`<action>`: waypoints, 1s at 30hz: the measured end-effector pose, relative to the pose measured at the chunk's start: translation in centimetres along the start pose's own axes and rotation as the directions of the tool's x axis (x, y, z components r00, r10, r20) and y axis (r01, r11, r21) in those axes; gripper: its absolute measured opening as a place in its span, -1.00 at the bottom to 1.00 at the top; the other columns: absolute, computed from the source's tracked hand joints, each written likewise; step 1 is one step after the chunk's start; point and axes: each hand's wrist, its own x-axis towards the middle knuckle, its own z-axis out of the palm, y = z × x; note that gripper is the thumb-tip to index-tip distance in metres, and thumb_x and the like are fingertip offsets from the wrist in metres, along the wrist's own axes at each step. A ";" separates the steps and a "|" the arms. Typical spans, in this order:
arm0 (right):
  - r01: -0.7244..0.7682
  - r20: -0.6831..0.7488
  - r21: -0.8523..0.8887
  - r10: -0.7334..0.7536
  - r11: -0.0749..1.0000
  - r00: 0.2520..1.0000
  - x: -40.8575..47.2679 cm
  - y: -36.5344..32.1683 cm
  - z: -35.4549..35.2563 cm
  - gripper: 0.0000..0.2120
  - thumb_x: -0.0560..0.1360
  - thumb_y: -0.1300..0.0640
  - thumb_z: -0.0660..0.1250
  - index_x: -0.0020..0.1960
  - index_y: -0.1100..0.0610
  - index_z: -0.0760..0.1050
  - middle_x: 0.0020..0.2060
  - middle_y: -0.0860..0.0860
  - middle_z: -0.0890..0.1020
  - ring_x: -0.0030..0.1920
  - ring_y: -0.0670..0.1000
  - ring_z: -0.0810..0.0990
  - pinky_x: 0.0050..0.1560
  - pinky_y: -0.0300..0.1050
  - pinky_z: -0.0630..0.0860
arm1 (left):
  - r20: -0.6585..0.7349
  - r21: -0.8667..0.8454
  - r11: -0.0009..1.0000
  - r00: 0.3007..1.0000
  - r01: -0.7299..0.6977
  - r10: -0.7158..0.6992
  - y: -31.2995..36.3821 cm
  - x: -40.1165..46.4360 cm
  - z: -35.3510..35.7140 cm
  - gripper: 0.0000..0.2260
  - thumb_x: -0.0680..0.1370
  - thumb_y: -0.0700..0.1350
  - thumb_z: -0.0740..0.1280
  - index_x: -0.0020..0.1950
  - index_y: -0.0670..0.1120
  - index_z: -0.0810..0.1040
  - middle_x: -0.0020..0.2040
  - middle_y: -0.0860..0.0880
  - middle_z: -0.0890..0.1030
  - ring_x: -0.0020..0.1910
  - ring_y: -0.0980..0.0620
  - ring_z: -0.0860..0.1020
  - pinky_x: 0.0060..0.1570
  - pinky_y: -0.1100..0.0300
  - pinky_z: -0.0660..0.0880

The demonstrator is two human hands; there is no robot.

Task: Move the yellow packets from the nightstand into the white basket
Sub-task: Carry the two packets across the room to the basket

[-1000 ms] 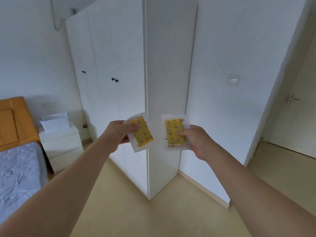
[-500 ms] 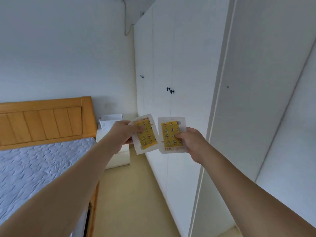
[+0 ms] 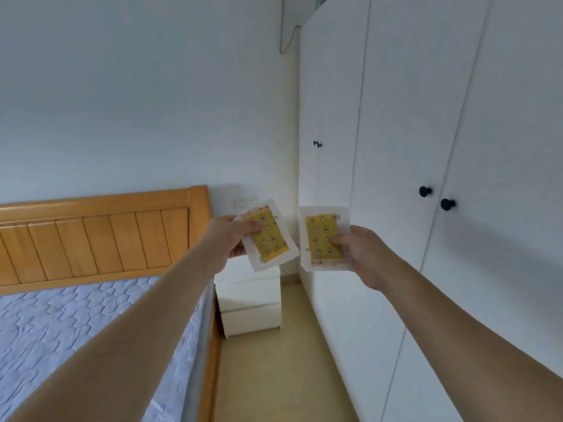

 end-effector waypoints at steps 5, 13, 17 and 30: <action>-0.041 -0.010 0.003 0.041 0.999 0.999 12.1 0.6 2.1 -0.79 0.56 0.38 0.23 0.13 0.22 0.53 0.01 0.13 0.70 -0.02 0.12 0.70 0.03 0.07 0.62 | 0.003 0.016 1.000 1.000 0.001 -0.001 -0.4 12.2 1.0 -0.82 0.43 -0.24 0.51 -0.04 -0.13 0.57 -0.12 -0.10 0.70 -0.25 -0.01 0.69 -0.35 0.17 0.60; -0.029 0.061 0.010 0.029 1.000 0.998 33.6 -0.7 5.9 -0.82 0.56 0.38 0.23 0.08 0.20 0.53 -0.01 0.13 0.70 -0.04 0.10 0.70 -0.11 0.01 0.63 | -0.101 0.055 0.998 0.995 -0.015 0.021 0.0 31.8 0.2 -0.69 0.43 -0.20 0.52 0.14 -0.18 0.58 -0.04 -0.13 0.69 -0.11 -0.09 0.68 -0.09 0.02 0.64; -0.043 0.098 0.015 0.041 0.999 0.994 43.1 -1.8 9.6 -0.79 0.56 0.37 0.23 0.16 0.22 0.51 0.03 0.13 0.69 -0.01 0.11 0.70 0.02 0.08 0.62 | -0.157 0.073 0.996 0.985 -0.057 0.068 1.5 40.2 -2.2 -0.71 0.46 -0.18 0.50 0.15 -0.15 0.58 -0.06 -0.08 0.69 -0.16 -0.01 0.67 -0.23 0.13 0.62; -0.217 0.085 -0.032 0.219 0.976 0.972 70.6 5.4 21.1 -0.79 0.59 0.30 0.23 0.20 0.23 0.51 0.05 0.14 0.69 0.04 0.15 0.68 0.18 0.21 0.55 | -0.117 0.159 0.978 0.986 0.134 -0.116 -4.5 69.2 -11.4 -0.75 0.46 -0.17 0.49 0.12 -0.12 0.61 -0.01 -0.08 0.70 -0.05 -0.05 0.67 -0.08 0.06 0.62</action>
